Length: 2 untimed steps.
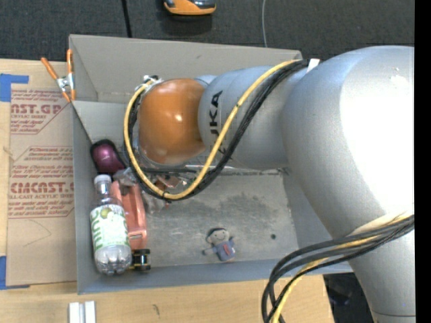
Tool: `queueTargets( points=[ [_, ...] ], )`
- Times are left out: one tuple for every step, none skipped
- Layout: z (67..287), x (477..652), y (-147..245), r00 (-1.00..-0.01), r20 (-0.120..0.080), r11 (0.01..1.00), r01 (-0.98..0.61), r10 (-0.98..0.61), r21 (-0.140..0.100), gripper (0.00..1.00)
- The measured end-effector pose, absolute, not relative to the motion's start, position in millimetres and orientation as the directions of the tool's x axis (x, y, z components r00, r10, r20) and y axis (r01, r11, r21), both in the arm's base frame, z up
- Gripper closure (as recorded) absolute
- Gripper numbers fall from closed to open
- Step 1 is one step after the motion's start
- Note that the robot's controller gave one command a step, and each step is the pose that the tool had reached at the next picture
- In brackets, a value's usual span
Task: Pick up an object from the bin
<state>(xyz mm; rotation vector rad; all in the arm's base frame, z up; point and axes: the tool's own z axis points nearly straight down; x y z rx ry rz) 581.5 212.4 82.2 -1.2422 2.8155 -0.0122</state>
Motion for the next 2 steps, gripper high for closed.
queueTargets(
  points=[
    [84.5, 582.1, 211.9, -0.673, -0.051, 0.675, -0.737, -0.738, -0.032, 1.00],
    [94.8, 583.3, 210.3, -0.674, -0.037, 0.675, -0.738, -0.738, -0.027, 1.00]
  ],
)
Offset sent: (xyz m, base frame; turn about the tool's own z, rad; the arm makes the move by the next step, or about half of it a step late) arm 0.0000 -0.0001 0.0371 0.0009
